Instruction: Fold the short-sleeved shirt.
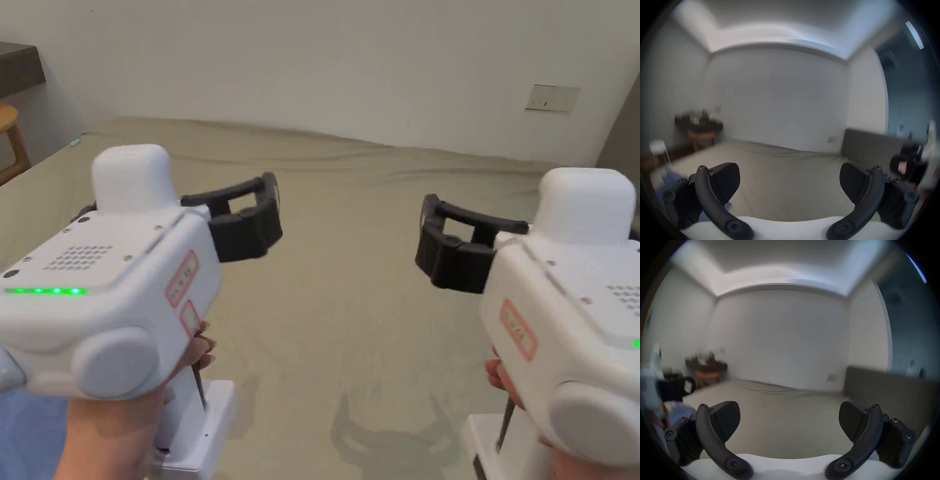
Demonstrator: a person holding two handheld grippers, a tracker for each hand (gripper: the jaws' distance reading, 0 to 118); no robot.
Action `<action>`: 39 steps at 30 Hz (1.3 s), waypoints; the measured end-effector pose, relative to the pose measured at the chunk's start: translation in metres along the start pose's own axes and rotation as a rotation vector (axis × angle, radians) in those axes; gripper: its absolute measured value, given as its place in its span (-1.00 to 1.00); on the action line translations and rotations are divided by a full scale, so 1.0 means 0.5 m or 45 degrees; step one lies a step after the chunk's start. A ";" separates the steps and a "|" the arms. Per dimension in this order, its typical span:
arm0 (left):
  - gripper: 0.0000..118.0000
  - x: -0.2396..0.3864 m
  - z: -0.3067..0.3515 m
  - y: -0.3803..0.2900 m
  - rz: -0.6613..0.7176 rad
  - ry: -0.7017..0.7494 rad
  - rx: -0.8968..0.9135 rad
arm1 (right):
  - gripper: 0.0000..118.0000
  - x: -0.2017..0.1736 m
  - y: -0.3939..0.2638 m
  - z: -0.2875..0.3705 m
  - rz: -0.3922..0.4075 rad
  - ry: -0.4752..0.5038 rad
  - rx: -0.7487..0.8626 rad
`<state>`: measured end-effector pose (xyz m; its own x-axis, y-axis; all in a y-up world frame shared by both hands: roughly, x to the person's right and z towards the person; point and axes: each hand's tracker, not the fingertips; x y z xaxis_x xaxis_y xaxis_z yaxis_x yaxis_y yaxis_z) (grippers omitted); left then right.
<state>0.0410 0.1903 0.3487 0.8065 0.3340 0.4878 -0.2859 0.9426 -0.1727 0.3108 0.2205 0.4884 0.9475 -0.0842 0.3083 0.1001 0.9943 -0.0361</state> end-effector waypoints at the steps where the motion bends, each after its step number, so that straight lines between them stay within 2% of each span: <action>1: 1.00 -0.001 0.001 -0.005 0.007 0.014 0.017 | 1.00 0.007 -0.001 0.002 -0.070 0.056 -0.027; 3: 1.00 0.003 0.007 -0.022 -0.109 0.060 0.089 | 1.00 0.002 -0.009 0.006 -0.064 0.077 -0.078; 4: 1.00 0.016 0.011 -0.036 -0.178 0.082 0.101 | 1.00 -0.006 -0.015 0.009 -0.024 0.053 -0.040; 8: 1.00 0.054 0.020 -0.059 -0.494 0.170 0.061 | 1.00 -0.038 -0.033 0.012 0.255 -0.037 0.007; 11: 1.00 0.075 0.024 -0.063 -0.599 0.215 0.120 | 1.00 -0.053 -0.049 0.005 0.371 -0.077 0.039; 15: 1.00 0.080 0.025 -0.057 -0.602 0.195 0.121 | 1.00 -0.055 -0.055 0.003 0.370 -0.122 0.013; 19: 0.94 0.081 0.021 -0.056 -0.618 0.190 0.104 | 1.00 -0.050 -0.055 0.006 0.337 -0.071 -0.004; 20: 0.85 0.078 0.018 -0.057 -0.619 0.181 0.095 | 1.00 -0.050 -0.055 0.006 0.336 -0.069 -0.005; 21: 0.68 0.080 0.016 -0.059 -0.619 0.178 0.092 | 1.00 -0.049 -0.055 0.007 0.333 -0.071 0.003; 23: -0.11 0.084 0.012 -0.065 -0.624 0.177 0.087 | 0.97 -0.049 -0.056 0.008 0.328 -0.063 0.016; 24: -0.47 0.084 0.007 -0.068 -0.630 0.183 0.080 | 0.82 -0.049 -0.056 0.008 0.338 -0.044 0.016; 25: -0.77 0.083 0.003 -0.072 -0.635 0.186 0.075 | 0.20 -0.052 -0.058 0.008 0.348 -0.046 0.020; 26: -0.83 0.082 0.001 -0.074 -0.635 0.184 0.072 | -0.58 -0.056 -0.061 0.006 0.368 -0.072 0.033; 27: -0.85 0.082 -0.002 -0.075 -0.636 0.180 0.070 | -0.97 -0.058 -0.065 0.000 0.394 -0.125 0.041; 28: -1.00 0.082 -0.002 -0.074 -0.632 0.166 0.058 | -0.97 -0.055 -0.068 -0.001 0.387 -0.132 0.053; 32: -1.00 0.084 -0.013 -0.078 -0.643 0.139 0.031 | -0.97 -0.046 -0.066 -0.016 0.321 -0.078 -0.014; 39: -1.00 0.081 -0.024 -0.079 -0.612 0.130 0.014 | -0.97 -0.035 -0.075 -0.027 0.334 -0.092 -0.024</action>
<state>0.0911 0.1666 0.3650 0.8950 -0.1398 0.4236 0.1260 0.9902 0.0606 0.2945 0.1836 0.4715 0.9179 0.1815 0.3528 -0.1397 0.9801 -0.1408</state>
